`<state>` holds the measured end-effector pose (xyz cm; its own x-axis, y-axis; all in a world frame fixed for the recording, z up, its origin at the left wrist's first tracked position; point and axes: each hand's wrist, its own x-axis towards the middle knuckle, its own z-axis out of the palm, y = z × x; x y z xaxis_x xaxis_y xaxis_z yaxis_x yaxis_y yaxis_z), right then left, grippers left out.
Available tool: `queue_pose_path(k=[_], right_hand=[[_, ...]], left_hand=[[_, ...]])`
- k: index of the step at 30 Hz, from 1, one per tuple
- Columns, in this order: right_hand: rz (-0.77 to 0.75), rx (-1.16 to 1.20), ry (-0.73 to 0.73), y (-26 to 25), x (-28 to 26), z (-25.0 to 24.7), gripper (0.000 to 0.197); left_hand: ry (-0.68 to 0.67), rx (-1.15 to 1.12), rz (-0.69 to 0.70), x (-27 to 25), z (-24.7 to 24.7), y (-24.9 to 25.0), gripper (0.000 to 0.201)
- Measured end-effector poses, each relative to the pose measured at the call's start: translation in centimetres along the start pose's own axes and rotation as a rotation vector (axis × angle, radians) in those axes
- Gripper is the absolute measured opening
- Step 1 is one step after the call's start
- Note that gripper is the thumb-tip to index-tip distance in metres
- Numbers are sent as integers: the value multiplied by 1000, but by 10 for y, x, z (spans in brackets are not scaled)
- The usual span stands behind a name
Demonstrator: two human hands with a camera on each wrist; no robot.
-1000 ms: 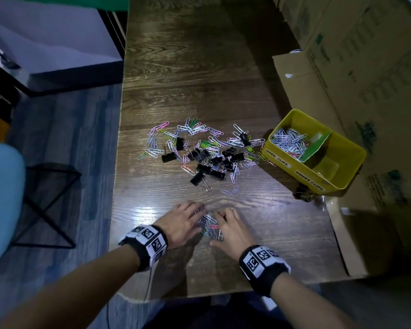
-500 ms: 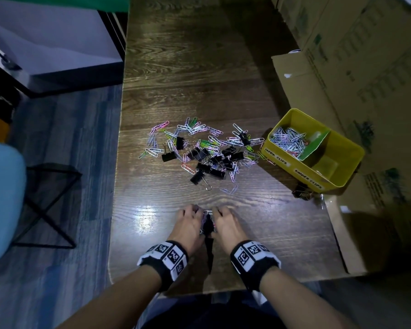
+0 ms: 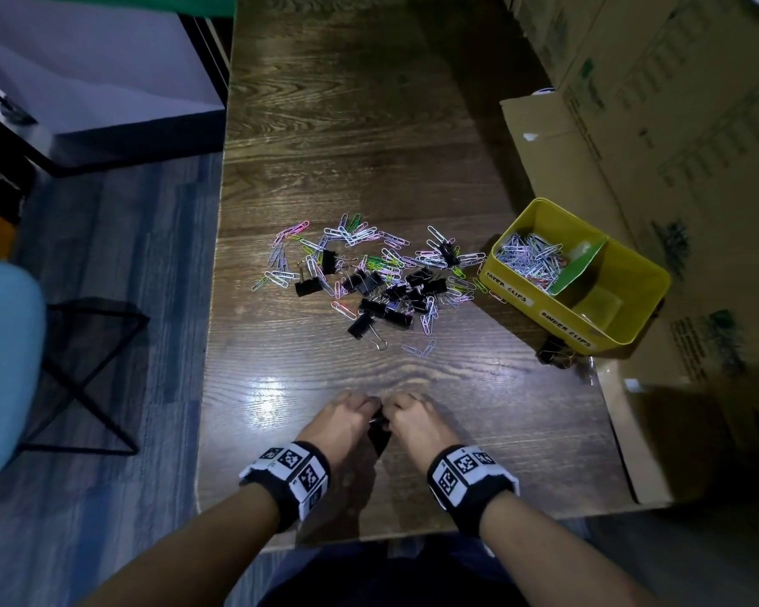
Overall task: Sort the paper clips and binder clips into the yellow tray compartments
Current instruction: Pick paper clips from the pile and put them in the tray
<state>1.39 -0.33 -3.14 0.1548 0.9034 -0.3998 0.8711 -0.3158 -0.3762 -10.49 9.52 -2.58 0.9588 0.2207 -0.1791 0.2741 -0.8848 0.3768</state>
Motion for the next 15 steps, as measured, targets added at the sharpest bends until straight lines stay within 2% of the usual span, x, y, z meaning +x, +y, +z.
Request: queue_pose_path(k=[1, 3, 4, 6, 8, 12, 15], right_hand=[[-25, -42, 8, 0, -2, -2, 23], [-69, -104, -30, -1, -4, -5, 30], [-85, -138, -54, -1, -5, -6, 34], [-108, -197, -95, -3, -6, -9, 38], [-132, -238, -129, -5, -5, -9, 39], [-156, -381, -205, -9, -5, -6, 30], [-164, -410, -180, -9, 0, -4, 30]], left_hand=[[31, 43, 59, 0, 0, -1, 18], [44, 77, 135, -1, 3, -5, 30], [37, 110, 141, -2, 3, -6, 35], [59, 195, 164, -3, 6, -9, 29], [56, 225, 166, -3, 7, -9, 38], [20, 275, 179, -5, 9, -11, 38], [-1, 276, 203, -6, 12, -13, 38]])
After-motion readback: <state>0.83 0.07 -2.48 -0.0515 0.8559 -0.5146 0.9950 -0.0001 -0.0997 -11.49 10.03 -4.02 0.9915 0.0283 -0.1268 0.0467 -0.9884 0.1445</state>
